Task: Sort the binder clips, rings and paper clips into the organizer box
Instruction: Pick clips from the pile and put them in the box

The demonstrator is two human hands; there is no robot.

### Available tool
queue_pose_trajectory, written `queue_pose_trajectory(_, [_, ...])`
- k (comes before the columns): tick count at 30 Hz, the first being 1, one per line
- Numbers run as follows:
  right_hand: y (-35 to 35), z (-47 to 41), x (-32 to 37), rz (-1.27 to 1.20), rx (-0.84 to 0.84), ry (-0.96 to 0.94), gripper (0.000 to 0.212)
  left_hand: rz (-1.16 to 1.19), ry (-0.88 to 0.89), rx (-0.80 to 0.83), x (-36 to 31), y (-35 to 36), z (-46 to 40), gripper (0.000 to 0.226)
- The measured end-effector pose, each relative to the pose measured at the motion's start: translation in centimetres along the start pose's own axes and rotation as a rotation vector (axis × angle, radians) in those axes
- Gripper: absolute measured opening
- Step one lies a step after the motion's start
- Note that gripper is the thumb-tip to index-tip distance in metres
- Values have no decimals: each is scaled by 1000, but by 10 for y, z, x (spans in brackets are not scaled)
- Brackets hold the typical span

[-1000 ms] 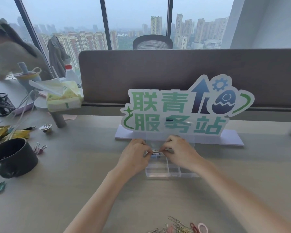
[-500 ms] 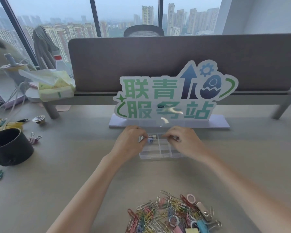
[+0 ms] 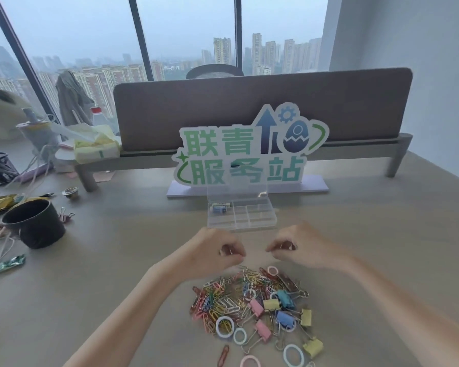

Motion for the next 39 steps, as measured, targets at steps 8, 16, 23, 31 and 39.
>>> queue_pose_trajectory(8, [6, 51, 27, -64, 121, -17, 20, -201, 86, 129, -39, 47, 50, 20])
queue_pose_trajectory(16, [23, 49, 36, 17, 160, -67, 33, -225, 70, 54, -33, 55, 47, 10])
queue_pose_trajectory(23, [18, 52, 34, 15, 114, -52, 29, -220, 73, 78, -33, 53, 46, 12])
queue_pose_trajectory(31, [-6, 52, 27, -321, -15, -2, 16, 14, 34, 119, -28, 41, 41, 11])
queue_pose_trajectory(39, [-11, 26, -8, -522, -87, 109, 11, 461, -131, 181, -6, 23, 7, 11])
Point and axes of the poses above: each hand's wrist, its own z-axis away from the middle knuckle, its own y-axis out of the palm, x = y × z, the point moved 7 cm from there along -z, towards the middle knuckle, and after that the axes turned 13 degrees about -y, right-handed, at the moved point
